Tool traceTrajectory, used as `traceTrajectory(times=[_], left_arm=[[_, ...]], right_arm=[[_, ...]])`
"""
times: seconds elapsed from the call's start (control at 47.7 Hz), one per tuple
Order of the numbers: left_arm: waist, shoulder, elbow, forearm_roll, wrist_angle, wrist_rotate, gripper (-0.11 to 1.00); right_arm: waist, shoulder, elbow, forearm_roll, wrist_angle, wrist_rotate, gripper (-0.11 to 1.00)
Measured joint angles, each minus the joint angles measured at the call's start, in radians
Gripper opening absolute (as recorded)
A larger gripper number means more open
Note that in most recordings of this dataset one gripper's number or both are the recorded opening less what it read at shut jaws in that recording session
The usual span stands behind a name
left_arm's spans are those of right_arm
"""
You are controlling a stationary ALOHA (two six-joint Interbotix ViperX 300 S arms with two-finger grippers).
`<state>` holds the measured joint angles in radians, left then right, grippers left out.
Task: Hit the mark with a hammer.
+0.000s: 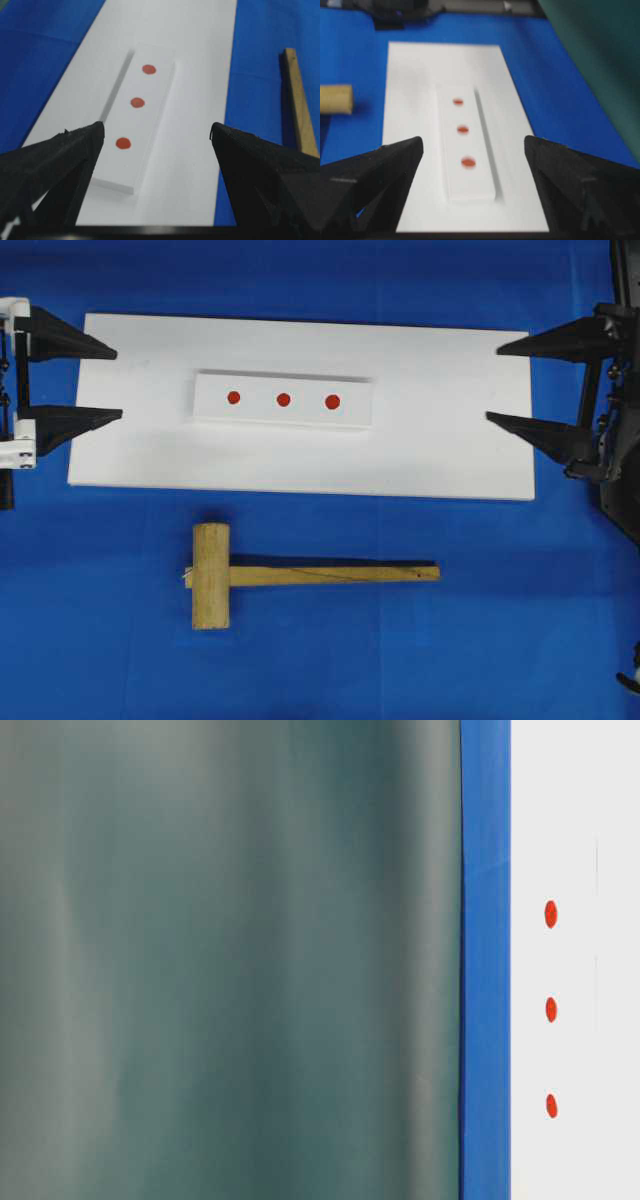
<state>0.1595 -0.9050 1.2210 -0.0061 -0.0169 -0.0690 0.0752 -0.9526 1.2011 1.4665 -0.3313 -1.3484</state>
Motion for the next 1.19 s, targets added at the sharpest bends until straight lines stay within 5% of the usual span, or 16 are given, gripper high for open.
traceTrajectory(times=[0.209,0.607,1.194], left_arm=[[-0.002,-0.051,0.029,0.002,0.000,0.003,0.84],[-0.014,-0.103,0.080,0.002,-0.002,0.040,0.84],[-0.077,-0.163,0.121,0.003,-0.002,0.101,0.84]], right_arm=[[0.000,-0.018,0.084,0.041,0.003,0.002,0.75],[0.000,-0.110,0.179,0.043,0.008,0.012,0.67],[0.000,-0.137,0.187,0.043,0.009,0.025,0.67]])
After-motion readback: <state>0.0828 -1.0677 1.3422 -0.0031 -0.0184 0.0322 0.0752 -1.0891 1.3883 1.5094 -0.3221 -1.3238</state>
